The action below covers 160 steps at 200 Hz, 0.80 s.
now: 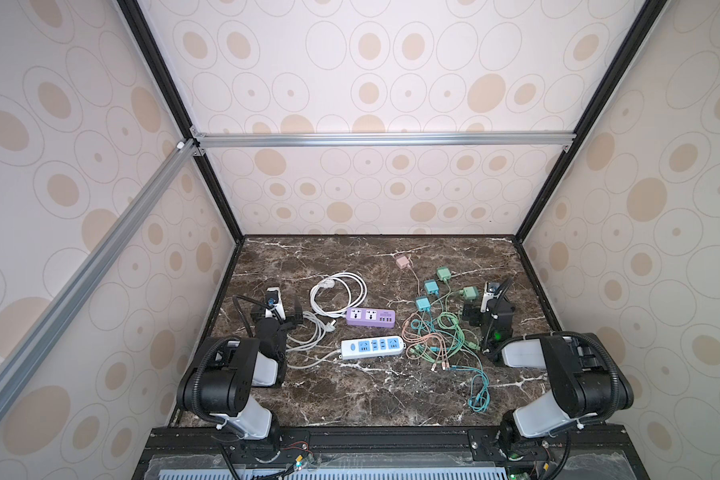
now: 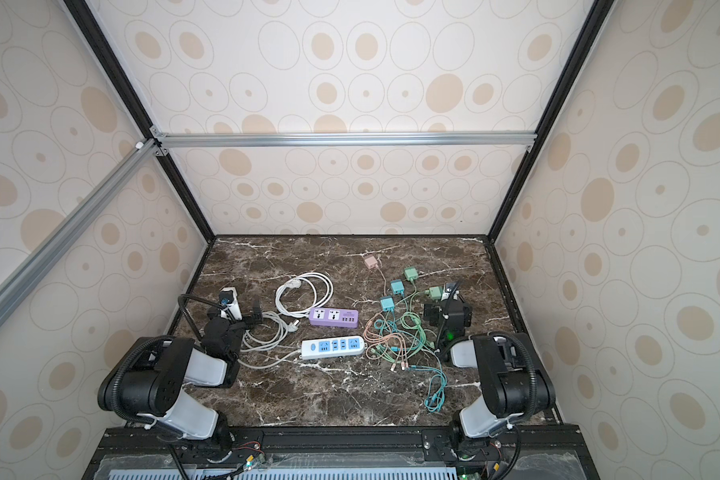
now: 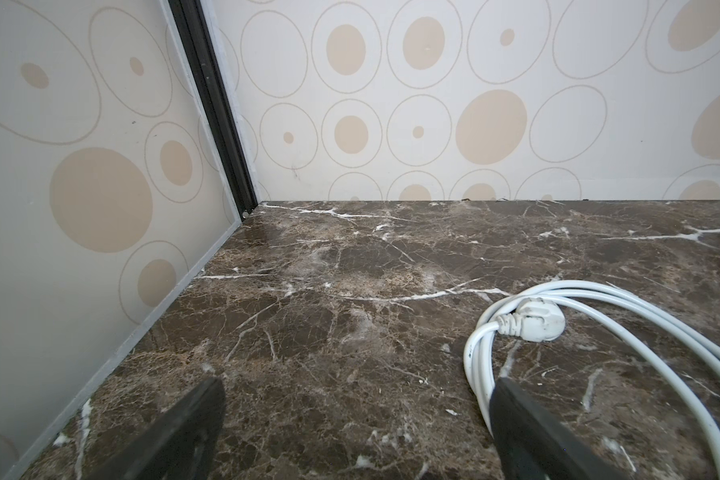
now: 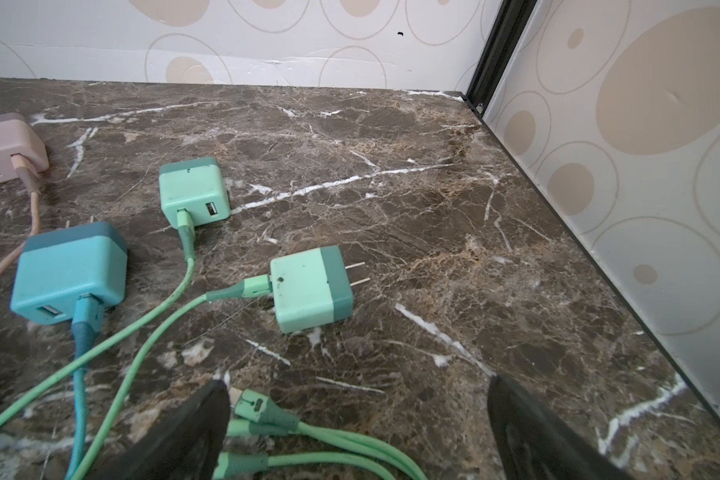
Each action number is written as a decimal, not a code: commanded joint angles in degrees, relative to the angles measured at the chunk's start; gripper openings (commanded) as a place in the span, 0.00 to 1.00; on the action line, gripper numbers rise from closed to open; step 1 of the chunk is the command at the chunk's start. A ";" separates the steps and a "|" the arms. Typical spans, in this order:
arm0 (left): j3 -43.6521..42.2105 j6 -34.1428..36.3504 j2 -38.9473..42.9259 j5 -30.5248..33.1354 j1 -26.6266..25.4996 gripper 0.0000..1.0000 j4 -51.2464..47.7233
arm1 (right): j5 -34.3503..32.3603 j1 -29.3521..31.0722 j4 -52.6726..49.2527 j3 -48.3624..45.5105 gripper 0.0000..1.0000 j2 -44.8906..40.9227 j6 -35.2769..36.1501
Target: Insert the plug
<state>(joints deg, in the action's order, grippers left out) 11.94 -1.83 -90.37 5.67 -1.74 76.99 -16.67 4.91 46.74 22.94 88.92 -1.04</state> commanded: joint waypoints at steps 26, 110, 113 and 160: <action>-0.20 0.95 3.58 1.50 -0.26 0.99 -0.19 | 0.27 0.06 -5.60 2.11 1.00 -5.05 0.59; 9.31 -6.80 21.78 6.49 -5.66 0.99 -33.14 | 5.63 3.47 -43.38 14.84 0.92 -16.15 -1.64; 9.61 -6.96 22.22 6.39 -5.97 0.99 -34.34 | 6.21 3.78 -44.27 15.26 0.91 -16.15 -1.70; 12.82 -11.67 27.91 4.63 -10.21 0.99 -47.72 | 15.54 8.35 -54.51 21.07 0.86 -13.56 -1.88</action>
<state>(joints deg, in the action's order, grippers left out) 22.24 -9.63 -65.23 11.55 -10.46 39.07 -7.29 11.22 1.50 40.84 73.76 -2.55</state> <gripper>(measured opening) 0.991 0.867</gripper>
